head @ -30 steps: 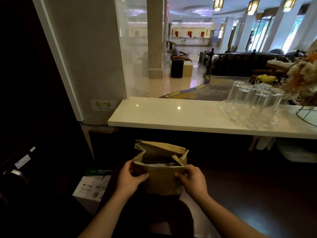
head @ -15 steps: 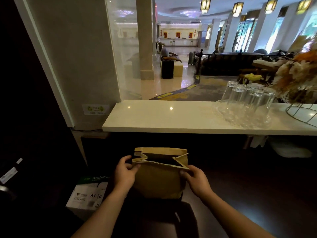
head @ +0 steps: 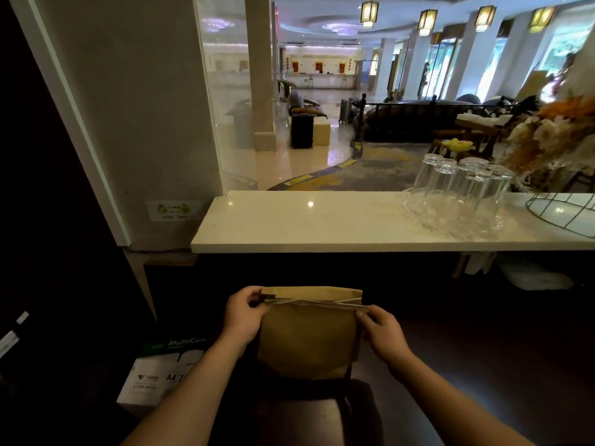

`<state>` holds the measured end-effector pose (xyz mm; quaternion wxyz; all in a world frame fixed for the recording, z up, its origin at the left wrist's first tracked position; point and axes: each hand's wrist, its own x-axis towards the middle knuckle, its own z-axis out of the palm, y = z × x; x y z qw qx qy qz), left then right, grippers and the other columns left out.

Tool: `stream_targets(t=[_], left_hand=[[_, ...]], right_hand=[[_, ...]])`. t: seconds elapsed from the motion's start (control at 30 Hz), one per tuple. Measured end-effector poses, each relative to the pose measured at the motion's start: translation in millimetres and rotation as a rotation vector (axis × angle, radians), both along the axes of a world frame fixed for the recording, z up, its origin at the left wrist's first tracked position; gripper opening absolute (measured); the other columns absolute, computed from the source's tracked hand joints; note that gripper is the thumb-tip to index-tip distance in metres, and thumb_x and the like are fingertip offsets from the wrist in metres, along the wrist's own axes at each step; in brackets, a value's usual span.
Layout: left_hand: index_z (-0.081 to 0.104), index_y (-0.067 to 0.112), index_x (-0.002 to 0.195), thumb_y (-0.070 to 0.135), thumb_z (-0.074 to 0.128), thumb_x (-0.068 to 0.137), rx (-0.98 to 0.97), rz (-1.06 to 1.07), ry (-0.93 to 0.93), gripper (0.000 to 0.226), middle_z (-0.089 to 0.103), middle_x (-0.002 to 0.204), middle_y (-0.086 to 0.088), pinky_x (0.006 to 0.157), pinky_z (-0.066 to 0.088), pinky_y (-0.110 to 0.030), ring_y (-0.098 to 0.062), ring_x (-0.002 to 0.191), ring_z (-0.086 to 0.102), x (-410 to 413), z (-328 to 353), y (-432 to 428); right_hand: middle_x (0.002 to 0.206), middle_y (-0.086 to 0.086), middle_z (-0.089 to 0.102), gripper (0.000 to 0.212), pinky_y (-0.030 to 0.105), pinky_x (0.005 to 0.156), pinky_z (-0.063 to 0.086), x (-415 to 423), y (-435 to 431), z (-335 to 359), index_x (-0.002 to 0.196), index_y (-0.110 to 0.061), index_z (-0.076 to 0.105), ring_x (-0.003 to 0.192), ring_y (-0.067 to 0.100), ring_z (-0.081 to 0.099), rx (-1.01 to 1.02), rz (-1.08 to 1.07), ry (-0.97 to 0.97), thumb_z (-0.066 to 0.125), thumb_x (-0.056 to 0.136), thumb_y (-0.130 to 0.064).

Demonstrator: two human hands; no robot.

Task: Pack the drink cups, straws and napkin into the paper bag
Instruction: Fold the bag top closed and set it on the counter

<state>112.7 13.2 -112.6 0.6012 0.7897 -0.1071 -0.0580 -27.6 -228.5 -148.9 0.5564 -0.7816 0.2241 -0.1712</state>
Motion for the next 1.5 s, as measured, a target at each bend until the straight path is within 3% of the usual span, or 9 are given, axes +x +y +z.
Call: stream_targets(t=[0.07, 0.2, 0.37, 0.5, 0.8, 1.0, 1.33, 1.43, 1.5], left_hand=[[0.069, 0.020, 0.096, 0.000, 0.070, 0.086, 0.002, 0.012, -0.005, 0.022, 0.066, 0.094, 0.009, 0.068, 0.043, -0.018, -0.013, 0.095, 0.061, 1, -1, 1], [0.070, 0.016, 0.093, -0.003, 0.067, 0.088, 0.023, -0.001, 0.003, 0.020, 0.069, 0.094, 0.002, 0.071, 0.046, -0.025, -0.015, 0.095, 0.062, 2, -3, 3], [0.063, 0.023, 0.115, -0.007, 0.072, 0.080, 0.003, -0.167, 0.032, 0.047, 0.062, 0.108, 0.009, 0.078, 0.045, -0.021, -0.006, 0.102, 0.056, 1, 3, 15], [0.063, 0.021, 0.120, 0.012, 0.078, 0.083, 0.011, -0.188, 0.010, 0.041, 0.063, 0.111, 0.005, 0.078, 0.047, -0.021, -0.009, 0.103, 0.058, -1, 9, 12], [0.073, 0.027, 0.099, 0.015, 0.075, 0.084, 0.261, -0.148, -0.244, 0.020, 0.067, 0.094, 0.012, 0.075, 0.049, -0.027, -0.008, 0.090, 0.061, 5, 17, 5], [0.076, 0.024, 0.101, 0.011, 0.069, 0.090, 0.151, -0.180, -0.158, 0.018, 0.070, 0.102, 0.007, 0.087, 0.051, -0.032, -0.009, 0.098, 0.062, 10, 14, 3], [0.074, 0.017, 0.086, 0.032, 0.054, 0.100, -0.100, -0.025, 0.144, 0.029, 0.072, 0.089, -0.010, 0.071, 0.050, -0.035, -0.025, 0.086, 0.067, 8, 16, 0], [0.067, 0.019, 0.104, 0.026, 0.063, 0.095, -0.030, -0.057, -0.011, 0.012, 0.066, 0.100, -0.002, 0.076, 0.050, -0.031, -0.021, 0.099, 0.063, 6, 20, -5], [0.062, 0.027, 0.121, 0.025, 0.073, 0.087, 0.190, -0.177, -0.270, 0.036, 0.061, 0.111, 0.009, 0.084, 0.050, -0.030, -0.011, 0.103, 0.059, 3, 25, -5]], right_hand=[[0.088, 0.001, 0.066, 0.006, 0.044, 0.073, 0.053, 5, 1, 2, 0.091, -0.020, 0.063, 0.080, 0.019, 0.063, -0.073, -0.091, 0.028, 0.062, 0.093, -0.025], [0.108, -0.012, 0.062, 0.031, 0.021, 0.074, 0.051, 11, 2, 9, 0.122, -0.028, 0.056, 0.099, 0.009, 0.061, -0.038, -0.059, -0.009, 0.063, 0.092, -0.021], [0.094, -0.006, 0.071, 0.012, 0.012, 0.060, 0.049, 15, 4, 7, 0.100, -0.023, 0.070, 0.087, 0.010, 0.067, -0.014, -0.049, 0.000, 0.062, 0.093, -0.017], [0.087, -0.007, 0.071, 0.009, 0.015, 0.058, 0.049, 17, 6, 7, 0.092, -0.024, 0.070, 0.080, 0.008, 0.067, -0.009, -0.108, -0.003, 0.064, 0.092, -0.018], [0.092, -0.006, 0.071, 0.010, 0.025, 0.067, 0.054, 15, 2, 8, 0.098, -0.023, 0.071, 0.085, 0.011, 0.067, -0.026, -0.077, 0.005, 0.063, 0.092, -0.018], [0.091, -0.001, 0.072, 0.010, 0.027, 0.068, 0.055, 17, 0, 8, 0.098, -0.018, 0.071, 0.084, 0.015, 0.068, -0.007, -0.064, 0.005, 0.064, 0.092, -0.015], [0.087, 0.002, 0.070, 0.008, 0.023, 0.063, 0.052, 25, 1, 9, 0.093, -0.019, 0.069, 0.078, 0.014, 0.066, 0.000, 0.021, 0.016, 0.062, 0.093, -0.019], [0.089, -0.002, 0.070, 0.007, 0.023, 0.065, 0.052, 24, -2, 9, 0.093, -0.022, 0.070, 0.082, 0.013, 0.067, -0.004, 0.016, 0.024, 0.062, 0.093, -0.023], [0.090, -0.002, 0.070, 0.007, 0.024, 0.066, 0.052, 25, -3, 9, 0.094, -0.023, 0.070, 0.084, 0.012, 0.067, -0.010, 0.021, 0.028, 0.063, 0.093, -0.024]])
